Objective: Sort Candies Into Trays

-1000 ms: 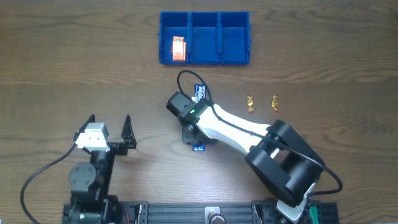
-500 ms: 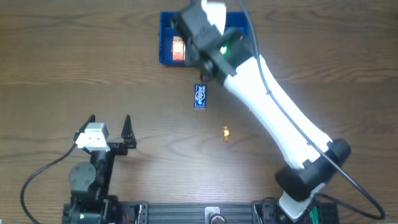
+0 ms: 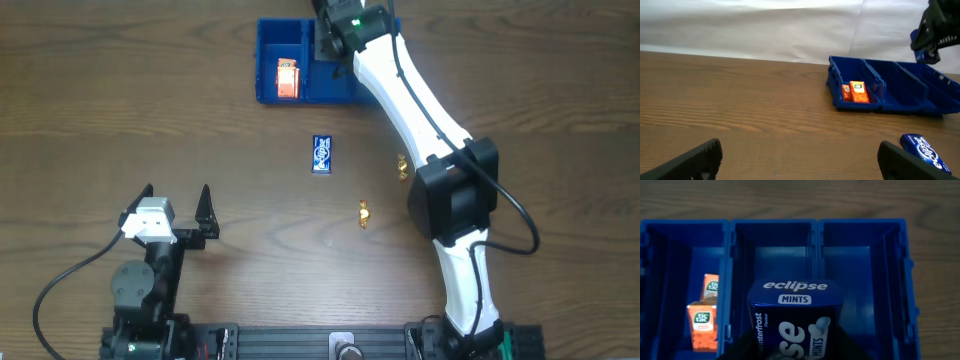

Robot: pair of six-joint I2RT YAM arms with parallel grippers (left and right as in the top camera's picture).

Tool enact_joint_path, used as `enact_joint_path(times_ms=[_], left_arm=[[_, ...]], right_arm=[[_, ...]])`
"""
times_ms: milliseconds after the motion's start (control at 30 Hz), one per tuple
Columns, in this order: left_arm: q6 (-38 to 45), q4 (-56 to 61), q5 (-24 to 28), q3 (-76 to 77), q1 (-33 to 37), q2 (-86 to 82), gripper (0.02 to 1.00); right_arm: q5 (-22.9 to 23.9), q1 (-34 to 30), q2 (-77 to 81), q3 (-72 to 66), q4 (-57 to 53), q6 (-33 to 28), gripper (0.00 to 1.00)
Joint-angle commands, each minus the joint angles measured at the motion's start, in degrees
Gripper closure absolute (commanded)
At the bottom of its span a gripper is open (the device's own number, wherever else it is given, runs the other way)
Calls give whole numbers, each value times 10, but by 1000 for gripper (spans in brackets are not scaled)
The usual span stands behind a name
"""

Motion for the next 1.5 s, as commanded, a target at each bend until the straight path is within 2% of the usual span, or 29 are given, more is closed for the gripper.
enact_joint_path(times_ms=[33, 300, 400, 467, 533, 567, 633, 800, 933, 1033, 1167, 1300, 1500], left_arm=[[4, -24, -3, -9, 3, -2, 20], [4, -24, -3, -9, 3, -2, 20], [4, -24, -3, -9, 3, -2, 23], [4, -24, -3, -9, 3, -2, 23], [4, -24, -3, -9, 3, -2, 20], [4, -24, -3, -9, 3, -2, 20], [4, -24, -3, -9, 3, -2, 20], [4, -24, -3, -9, 3, -2, 20], [4, -24, -3, -9, 3, -2, 20], [4, -24, -3, -9, 3, -2, 23], [4, -24, -3, -9, 3, -2, 20], [4, -24, -3, -9, 3, -2, 20], [4, -24, -3, -9, 3, -2, 20]], right_arm=[[-7, 1, 17, 13, 15, -11, 781], [-13, 5, 17, 13, 28, -12, 776], [-15, 9, 17, 13, 33, -12, 730], [-15, 10, 17, 13, 35, -12, 625], [-21, 12, 17, 13, 35, -12, 430], [-39, 12, 17, 13, 35, -12, 152], [-43, 16, 14, 13, 24, -12, 86], [-55, 29, -22, 13, -50, -5, 36], [-56, 57, -38, 12, -175, 59, 1], [-66, 78, -38, -29, -212, 99, 1], [-80, 102, -38, -134, -182, 141, 1], [-115, 108, -38, -235, -100, 151, 1], [-120, 109, -38, -297, -46, 161, 16]])
